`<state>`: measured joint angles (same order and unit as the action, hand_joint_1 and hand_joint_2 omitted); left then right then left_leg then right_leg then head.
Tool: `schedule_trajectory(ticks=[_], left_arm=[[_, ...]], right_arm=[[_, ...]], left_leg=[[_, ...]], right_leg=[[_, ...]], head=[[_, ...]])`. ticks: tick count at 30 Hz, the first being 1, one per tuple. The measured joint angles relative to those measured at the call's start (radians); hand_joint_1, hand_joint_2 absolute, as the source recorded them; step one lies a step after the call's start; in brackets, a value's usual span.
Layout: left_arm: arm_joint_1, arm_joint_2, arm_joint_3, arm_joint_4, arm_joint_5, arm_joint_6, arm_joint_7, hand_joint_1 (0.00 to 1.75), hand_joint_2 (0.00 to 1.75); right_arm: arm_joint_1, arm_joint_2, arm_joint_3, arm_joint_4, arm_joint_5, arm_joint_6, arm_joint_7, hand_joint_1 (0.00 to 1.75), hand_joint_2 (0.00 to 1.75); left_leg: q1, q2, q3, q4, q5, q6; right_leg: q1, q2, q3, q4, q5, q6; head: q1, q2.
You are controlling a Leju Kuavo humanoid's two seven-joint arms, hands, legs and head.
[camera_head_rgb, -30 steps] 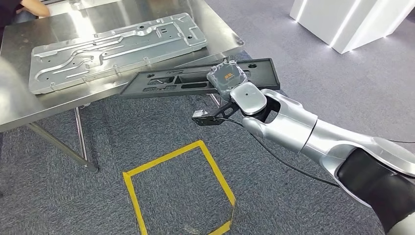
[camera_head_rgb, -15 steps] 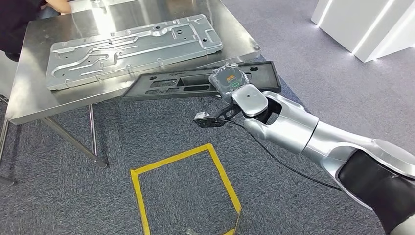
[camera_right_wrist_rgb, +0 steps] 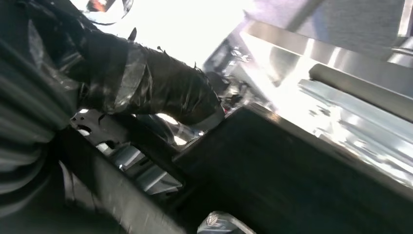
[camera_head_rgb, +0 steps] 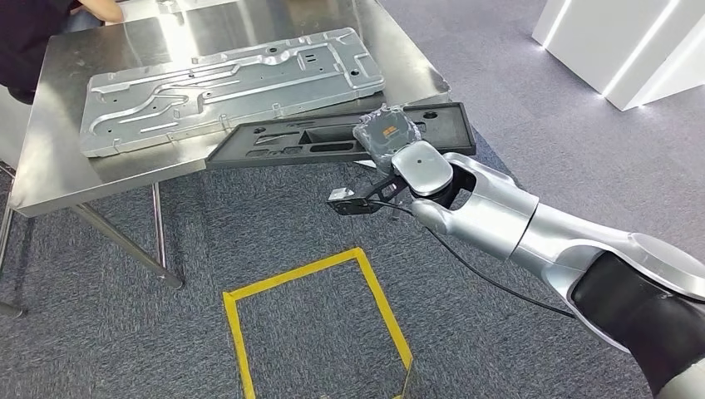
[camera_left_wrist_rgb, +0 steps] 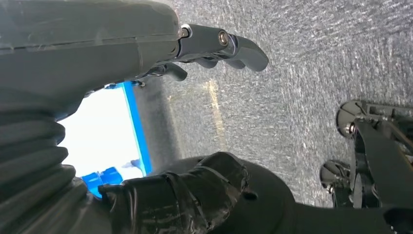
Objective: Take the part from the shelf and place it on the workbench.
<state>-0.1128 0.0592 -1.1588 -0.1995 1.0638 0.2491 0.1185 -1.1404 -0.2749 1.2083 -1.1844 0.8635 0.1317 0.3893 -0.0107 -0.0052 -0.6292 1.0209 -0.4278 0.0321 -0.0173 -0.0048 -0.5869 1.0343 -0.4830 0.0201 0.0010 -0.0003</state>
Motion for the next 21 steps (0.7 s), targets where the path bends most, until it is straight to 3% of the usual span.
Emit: schedule_trajectory(ticks=[2, 5, 6, 7, 8, 9, 11, 13, 16, 18, 20, 21], left_arm=[[0.001, -0.002, 0.0, 0.0, 0.002, 0.0, -0.001, 0.0, 1.75], [-0.001, -0.003, 0.0, 0.0, 0.003, -0.001, -0.003, 0.0, 1.75], [-0.002, -0.003, 0.0, 0.0, 0.004, -0.001, -0.004, 0.0, 1.75], [-0.002, -0.003, 0.0, 0.0, 0.006, -0.002, -0.005, 0.0, 1.75], [-0.002, -0.004, 0.0, 0.0, 0.01, -0.003, -0.006, 0.0, 1.75], [-0.001, -0.005, 0.0, 0.0, 0.013, -0.004, -0.007, 0.0, 1.75], [-0.002, -0.006, 0.0, 0.0, 0.016, -0.005, -0.008, 0.0, 1.75], [-0.004, -0.007, 0.0, 0.0, 0.016, -0.004, -0.008, 0.0, 1.75], [0.0, -0.007, 0.0, 0.0, 0.016, -0.002, -0.009, 0.0, 1.75], [0.002, -0.008, 0.0, 0.0, 0.016, -0.002, -0.009, 0.0, 1.75], [0.001, -0.008, 0.0, 0.0, 0.015, -0.002, -0.009, 0.0, 1.75], [0.002, -0.008, 0.0, 0.0, 0.015, -0.002, -0.009, 0.0, 1.75]], right_arm=[[-0.001, 0.001, -0.001, 0.0, -0.002, -0.001, 0.001, 1.75, 1.75], [0.004, 0.001, -0.001, 0.001, -0.005, 0.0, 0.002, 1.75, 1.75], [0.008, 0.001, -0.001, 0.001, -0.006, 0.0, 0.002, 1.75, 1.75], [0.011, 0.001, -0.001, 0.002, -0.007, 0.0, 0.002, 1.75, 1.75], [0.012, 0.001, -0.001, 0.002, -0.007, 0.0, 0.002, 1.75, 1.75], [0.012, 0.001, -0.001, 0.003, -0.007, 0.0, 0.002, 1.75, 1.75], [0.01, 0.001, -0.001, 0.003, -0.007, 0.0, 0.002, 1.75, 1.75], [0.01, 0.001, 0.0, 0.003, -0.003, 0.002, 0.002, 1.75, 1.75], [0.011, 0.002, 0.0, 0.003, 0.007, 0.003, 0.004, 1.75, 1.75], [0.01, 0.003, 0.0, 0.003, 0.009, 0.002, 0.005, 1.75, 1.75], [0.011, 0.004, 0.0, 0.003, 0.01, 0.002, 0.005, 1.75, 1.75], [0.013, 0.004, 0.001, 0.003, 0.01, 0.003, 0.004, 1.75, 1.75]], left_leg=[[0.006, 0.001, 0.02, -0.021, 0.003, 0.007], [0.008, -0.001, 0.029, -0.024, -0.004, 0.018], [0.008, -0.003, 0.031, -0.022, -0.008, 0.019], [0.009, -0.008, 0.032, -0.018, -0.013, 0.017], [0.01, -0.014, 0.034, -0.011, -0.019, 0.014], [0.012, -0.02, 0.034, -0.002, -0.027, 0.009], [0.011, -0.032, 0.027, 0.018, -0.043, -0.003], [0.01, -0.043, 0.019, 0.027, -0.048, -0.013], [0.013, -0.044, 0.012, 0.041, -0.06, -0.023], [0.015, -0.021, -0.025, 0.123, -0.099, -0.034], [0.018, -0.006, -0.09, 0.244, -0.139, -0.042], [0.018, -0.003, -0.115, 0.281, -0.143, -0.043]], right_leg=[[0.002, 0.002, -0.021, 0.048, -0.026, 0.007], [0.0, 0.005, -0.128, 0.229, -0.084, 0.011], [-0.002, 0.005, -0.154, 0.26, -0.082, 0.013], [-0.003, 0.005, -0.161, 0.255, -0.062, 0.015], [-0.006, 0.006, -0.148, 0.209, -0.025, 0.017], [-0.009, 0.013, -0.124, 0.145, 0.011, 0.02], [-0.013, 0.034, -0.078, 0.044, 0.048, 0.019], [-0.01, 0.041, -0.066, 0.026, 0.042, 0.01], [-0.012, 0.019, -0.059, 0.021, 0.038, -0.008], [-0.015, 0.007, -0.048, 0.016, 0.035, -0.018], [-0.012, -0.005, -0.039, 0.016, 0.028, -0.023], [-0.011, -0.01, -0.034, 0.016, 0.024, -0.024]], head=[[0.004, 0.0], [0.007, 0.0], [0.008, 0.0], [0.009, 0.0], [0.009, 0.0], [0.01, 0.0], [0.009, 0.0], [0.009, 0.0], [0.008, 0.0], [0.003, 0.0], [0.002, 0.0], [0.002, 0.0]])
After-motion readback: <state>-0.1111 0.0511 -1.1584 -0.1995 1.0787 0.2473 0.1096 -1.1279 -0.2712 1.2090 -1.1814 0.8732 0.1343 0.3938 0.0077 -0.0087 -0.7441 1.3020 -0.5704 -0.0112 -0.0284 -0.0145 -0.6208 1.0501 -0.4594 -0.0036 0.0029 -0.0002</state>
